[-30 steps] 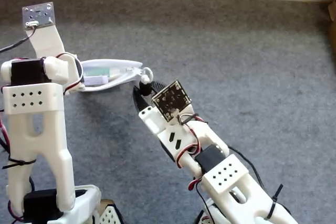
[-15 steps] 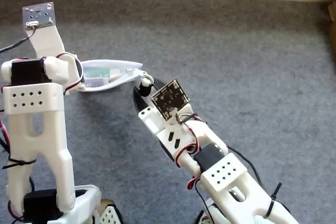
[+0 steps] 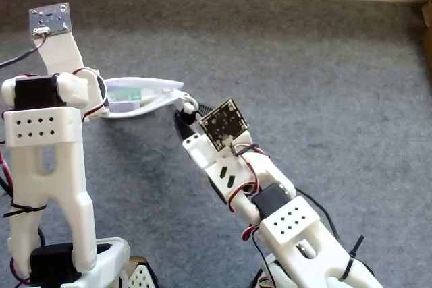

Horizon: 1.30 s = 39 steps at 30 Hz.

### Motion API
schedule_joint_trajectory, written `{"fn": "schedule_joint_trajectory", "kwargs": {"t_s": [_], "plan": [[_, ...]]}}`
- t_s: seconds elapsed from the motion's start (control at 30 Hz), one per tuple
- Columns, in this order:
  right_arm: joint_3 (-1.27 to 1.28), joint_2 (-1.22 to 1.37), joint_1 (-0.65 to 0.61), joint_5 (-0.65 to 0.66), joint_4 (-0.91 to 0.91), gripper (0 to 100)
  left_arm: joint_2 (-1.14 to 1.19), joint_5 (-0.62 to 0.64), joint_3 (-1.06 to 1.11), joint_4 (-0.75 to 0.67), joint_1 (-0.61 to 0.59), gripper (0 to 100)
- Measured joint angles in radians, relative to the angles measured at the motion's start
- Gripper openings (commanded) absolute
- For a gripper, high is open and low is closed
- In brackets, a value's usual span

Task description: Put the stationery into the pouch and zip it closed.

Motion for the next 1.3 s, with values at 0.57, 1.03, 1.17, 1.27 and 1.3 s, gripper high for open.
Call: {"fn": "schedule_joint_trajectory", "kwargs": {"t_s": [0.57, 1.03, 1.17, 1.27, 1.3], "plan": [[0.0, 0.0, 0.002, 0.0, 0.101, 13.1, 0.0, 0.0, 0.0, 0.0, 0.0, 1], [0.0, 0.0, 0.002, -0.052, 0.052, 13.1, 0.0, 0.0, 0.0, 0.0, 0.0, 1], [0.0, 0.0, 0.002, -0.055, 0.025, 13.1, 0.0, 0.0, 0.0, 0.0, 0.0, 1], [0.0, 0.005, 0.002, -0.058, -0.003, 13.0, 0.0, 0.0, 0.0, 0.0, 0.0, 1], [0.0, 0.006, 0.002, -0.058, -0.009, 12.8, 0.0, 0.0, 0.0, 0.0, 0.0, 1]]}}
